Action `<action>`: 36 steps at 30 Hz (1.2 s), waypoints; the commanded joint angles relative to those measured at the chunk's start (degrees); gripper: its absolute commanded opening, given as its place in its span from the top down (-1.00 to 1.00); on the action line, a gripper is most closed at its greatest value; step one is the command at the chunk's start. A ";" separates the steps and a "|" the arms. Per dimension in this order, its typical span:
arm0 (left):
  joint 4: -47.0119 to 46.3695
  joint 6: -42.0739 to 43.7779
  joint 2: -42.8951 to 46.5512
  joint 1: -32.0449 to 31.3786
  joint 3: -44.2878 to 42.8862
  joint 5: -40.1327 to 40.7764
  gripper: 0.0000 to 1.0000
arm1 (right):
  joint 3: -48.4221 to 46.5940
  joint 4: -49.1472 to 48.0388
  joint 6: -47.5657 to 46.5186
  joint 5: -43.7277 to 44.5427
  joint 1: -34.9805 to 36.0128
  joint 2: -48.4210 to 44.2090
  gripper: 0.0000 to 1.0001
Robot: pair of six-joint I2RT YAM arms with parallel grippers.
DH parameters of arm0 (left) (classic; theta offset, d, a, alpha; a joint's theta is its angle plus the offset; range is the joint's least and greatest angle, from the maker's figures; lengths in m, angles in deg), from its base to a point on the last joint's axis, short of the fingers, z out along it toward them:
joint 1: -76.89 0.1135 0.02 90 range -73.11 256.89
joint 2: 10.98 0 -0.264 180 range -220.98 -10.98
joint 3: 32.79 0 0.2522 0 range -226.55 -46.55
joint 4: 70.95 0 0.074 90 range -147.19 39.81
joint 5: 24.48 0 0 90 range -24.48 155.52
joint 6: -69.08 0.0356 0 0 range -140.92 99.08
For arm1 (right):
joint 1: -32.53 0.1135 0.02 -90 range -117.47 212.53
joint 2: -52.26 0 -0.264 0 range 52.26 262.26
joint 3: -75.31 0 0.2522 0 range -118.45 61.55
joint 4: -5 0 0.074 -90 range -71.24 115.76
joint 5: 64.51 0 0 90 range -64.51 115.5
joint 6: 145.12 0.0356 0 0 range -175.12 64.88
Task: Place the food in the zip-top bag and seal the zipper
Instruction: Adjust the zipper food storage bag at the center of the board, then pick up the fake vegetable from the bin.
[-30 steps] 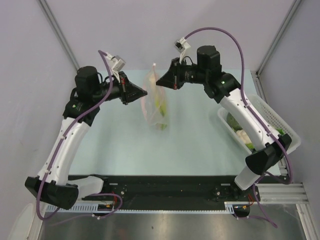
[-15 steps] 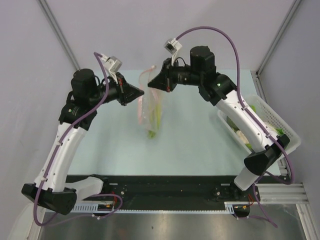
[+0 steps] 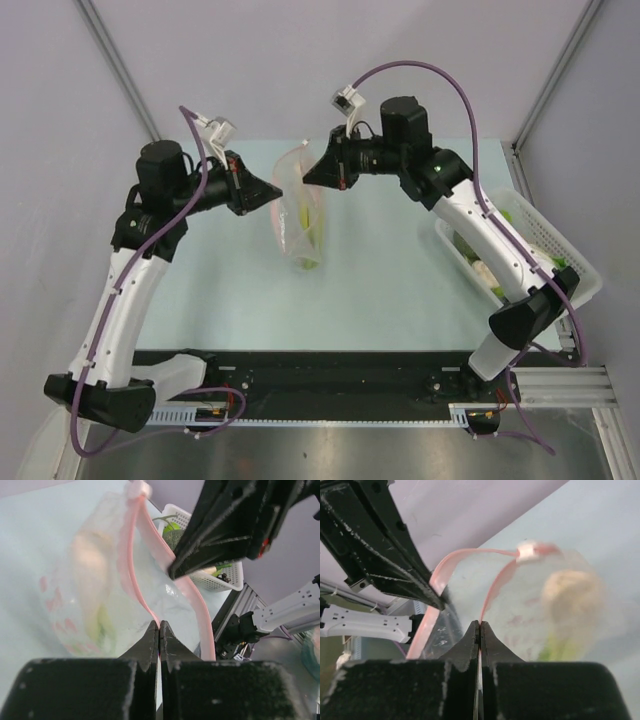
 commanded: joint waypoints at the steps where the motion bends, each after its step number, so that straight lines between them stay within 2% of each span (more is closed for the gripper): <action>1: -2.49 -3.21 -1.97 1.43 -0.09 -2.70 1.00 | -5.49 1.00 -1.32 -2.24 -1.76 1.44 1.00; 4: -5.78 -4.01 -0.12 1.43 1.06 -1.21 1.00 | -1.12 -1.64 -5.74 2.53 -1.83 -0.42 1.00; 8: -2.88 -3.22 -3.27 1.17 0.27 0.03 1.00 | -2.16 4.85 -9.70 5.26 -5.08 4.85 1.00; 13: -5.95 -4.80 -6.53 0.99 3.69 2.57 1.00 | 0.12 8.28 -16.37 5.62 -8.51 8.72 1.00; 17: -8.50 -5.68 -9.25 0.91 3.17 4.15 1.00 | -0.75 9.60 -18.93 5.88 -9.66 8.81 1.00; 21: -9.64 -7.26 -11.98 0.47 2.73 3.28 1.00 | -1.98 12.05 -20.95 5.53 -11.24 7.15 0.06; 22: -9.91 -7.52 -12.59 0.29 2.82 3.10 1.00 | -2.85 13.11 -21.31 5.62 -12.72 6.80 -0.32; 23: -10.78 -7.79 -12.86 -0.14 3.08 2.67 1.00 | -3.12 14.17 -21.66 5.71 -13.52 5.75 -0.47; 24: -11.14 -8.14 -13.04 -0.32 3.08 2.49 1.00 | -3.13 16.35 -22.53 5.53 -14.74 4.95 -0.71; 27: -12.02 -8.23 -13.56 -1.11 3.26 2.49 1.00 | -0.94 21.54 -26.83 4.66 -21.07 1.09 -0.99; 28: -12.11 -8.23 -13.65 -1.38 3.17 2.57 1.00 | 0.73 22.95 -27.98 4.13 -25.52 0.12 -1.00; 31: -12.28 -7.88 -14.44 -1.55 2.91 2.49 1.00 | 1.10 30.15 -33.93 2.54 -32.22 -2.78 -1.00; 36: -10.18 -5.86 -15.32 -1.64 1.68 2.05 1.00 | 0.92 45.97 -48.53 9.30 -44.80 -4.02 -1.00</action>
